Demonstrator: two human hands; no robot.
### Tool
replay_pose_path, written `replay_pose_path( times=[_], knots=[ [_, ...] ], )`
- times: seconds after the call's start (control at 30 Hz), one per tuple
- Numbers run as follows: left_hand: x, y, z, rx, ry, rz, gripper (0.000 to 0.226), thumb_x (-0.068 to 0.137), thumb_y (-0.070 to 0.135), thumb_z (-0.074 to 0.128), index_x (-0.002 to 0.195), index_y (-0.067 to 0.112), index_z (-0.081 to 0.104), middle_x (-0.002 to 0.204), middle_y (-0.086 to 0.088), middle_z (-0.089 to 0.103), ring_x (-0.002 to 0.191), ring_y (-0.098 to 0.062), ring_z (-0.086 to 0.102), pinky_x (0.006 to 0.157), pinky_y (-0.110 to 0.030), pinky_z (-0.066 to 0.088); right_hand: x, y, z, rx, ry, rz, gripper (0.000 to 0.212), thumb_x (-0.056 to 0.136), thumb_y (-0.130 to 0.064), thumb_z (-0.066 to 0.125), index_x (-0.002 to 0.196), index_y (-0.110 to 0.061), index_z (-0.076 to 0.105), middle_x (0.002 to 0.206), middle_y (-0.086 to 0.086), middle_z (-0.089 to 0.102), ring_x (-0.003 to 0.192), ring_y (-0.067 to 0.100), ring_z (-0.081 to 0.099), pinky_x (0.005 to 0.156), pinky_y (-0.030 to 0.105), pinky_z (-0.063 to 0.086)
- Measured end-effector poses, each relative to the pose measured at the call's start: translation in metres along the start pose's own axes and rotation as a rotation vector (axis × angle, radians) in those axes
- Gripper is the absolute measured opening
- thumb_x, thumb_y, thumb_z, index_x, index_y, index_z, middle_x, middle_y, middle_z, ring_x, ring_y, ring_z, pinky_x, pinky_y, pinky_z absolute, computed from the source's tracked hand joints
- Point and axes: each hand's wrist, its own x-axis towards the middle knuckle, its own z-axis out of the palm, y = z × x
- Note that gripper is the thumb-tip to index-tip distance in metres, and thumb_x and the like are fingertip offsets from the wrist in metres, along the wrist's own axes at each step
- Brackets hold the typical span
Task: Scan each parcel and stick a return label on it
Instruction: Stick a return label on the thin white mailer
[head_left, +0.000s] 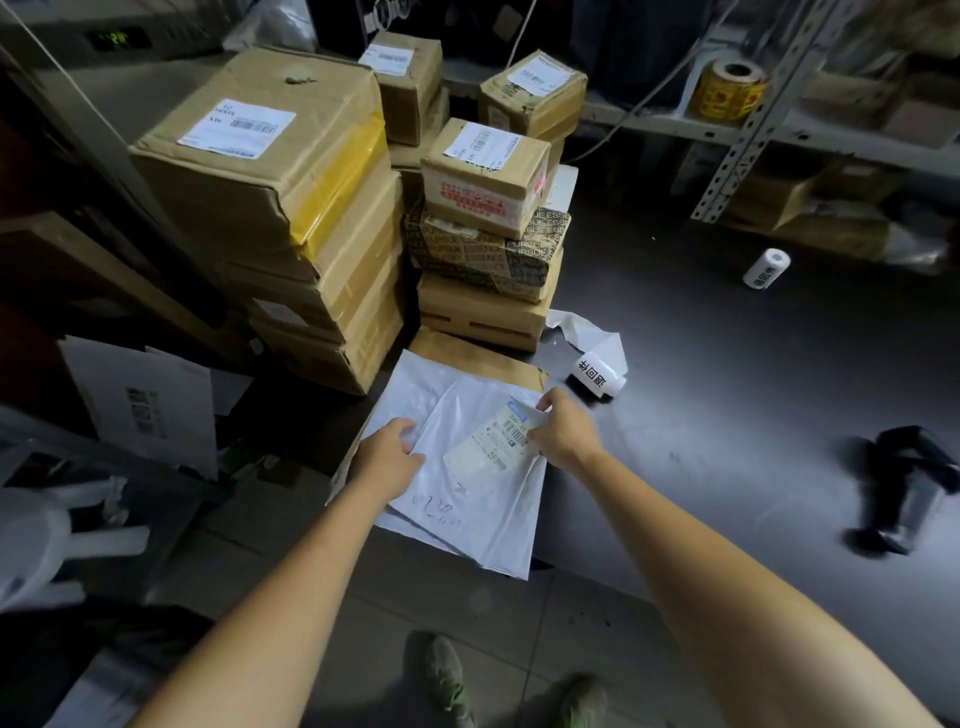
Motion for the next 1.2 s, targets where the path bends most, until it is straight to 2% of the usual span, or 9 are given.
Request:
replay_pose_path(
  times=[0.1,0.2,0.43,0.57,0.63,0.7,0.93,1.07,1.2],
  knots=[
    [0.002,0.005,0.000,-0.074,-0.053,-0.041,0.036,0.089,0.015,0.064,0.125,0.017,0.062,0.112,-0.004,0.065,0.106,-0.023,0.059,0.091,-0.033,0.049,-0.004,0.001,-0.005,0.141,0.001,0.016,0.030,0.082,-0.005,0.063,0.097,-0.022,0.044,0.097,0.012,0.062,0.084,0.032,0.066,0.065,0.039,0.056],
    [0.001,0.015,-0.004,-0.147,-0.094,-0.037,0.029,0.088,0.011,0.064,0.115,0.017,0.063,0.110,-0.002,0.063,0.102,-0.020,0.059,0.087,-0.033,0.050,-0.006,0.000,-0.016,0.161,0.011,-0.003,0.031,0.084,-0.005,0.066,0.100,-0.022,0.046,0.106,0.012,0.059,0.092,0.036,0.065,0.080,0.050,0.057],
    [0.011,0.066,-0.031,-0.331,-0.164,0.044,0.023,0.086,0.004,0.062,0.098,0.023,0.059,0.104,-0.005,0.064,0.089,-0.014,0.062,0.072,-0.029,0.052,-0.005,-0.021,-0.067,0.179,0.137,-0.017,0.027,0.082,-0.007,0.063,0.103,-0.018,0.049,0.103,0.011,0.062,0.091,0.033,0.065,0.075,0.048,0.058],
    [0.016,0.104,-0.035,-0.390,-0.259,0.073,0.028,0.087,0.002,0.062,0.110,0.017,0.059,0.106,-0.008,0.067,0.093,-0.021,0.066,0.078,-0.034,0.056,-0.013,-0.018,-0.112,0.204,0.210,-0.005,0.033,0.082,-0.007,0.064,0.111,-0.019,0.055,0.094,0.002,0.059,0.076,0.028,0.067,0.055,0.035,0.057],
    [0.017,0.129,-0.028,-0.375,-0.311,0.107,0.032,0.089,0.004,0.063,0.114,0.020,0.056,0.106,-0.004,0.064,0.098,-0.022,0.064,0.085,-0.041,0.056,-0.018,-0.007,-0.135,0.217,0.253,0.005,0.036,0.081,-0.006,0.065,0.114,-0.017,0.059,0.095,-0.001,0.057,0.084,0.026,0.066,0.066,0.038,0.060],
    [0.015,0.157,-0.012,-0.357,-0.348,0.155,0.035,0.090,0.004,0.062,0.117,0.024,0.055,0.104,0.001,0.063,0.096,-0.018,0.063,0.077,-0.038,0.056,-0.024,0.011,-0.159,0.236,0.293,0.019,0.032,0.080,-0.006,0.064,0.110,-0.018,0.062,0.092,-0.004,0.056,0.095,0.029,0.064,0.079,0.047,0.059],
    [0.004,0.248,0.055,-0.365,-0.435,0.201,0.035,0.091,0.008,0.062,0.118,0.029,0.054,0.103,0.000,0.063,0.089,-0.015,0.065,0.054,-0.027,0.055,-0.031,0.086,-0.229,0.317,0.464,0.081,0.044,0.084,-0.002,0.057,0.123,-0.022,0.063,0.101,-0.002,0.062,0.094,0.023,0.064,0.082,0.044,0.059],
    [0.000,0.282,0.101,-0.346,-0.455,0.157,0.029,0.091,0.009,0.063,0.109,0.031,0.056,0.104,-0.004,0.064,0.092,-0.021,0.067,0.070,-0.037,0.060,-0.021,0.140,-0.263,0.376,0.509,0.144,0.040,0.085,0.002,0.054,0.119,-0.017,0.060,0.090,-0.002,0.057,0.093,0.025,0.064,0.083,0.046,0.058],
    [0.002,0.310,0.146,-0.255,-0.442,0.179,0.034,0.090,0.009,0.062,0.120,0.023,0.054,0.109,-0.004,0.062,0.099,-0.021,0.063,0.084,-0.042,0.057,-0.001,0.185,-0.287,0.344,0.447,0.147,0.035,0.086,0.004,0.051,0.113,-0.016,0.061,0.098,0.004,0.059,0.093,0.027,0.064,0.080,0.048,0.058]
  ],
)
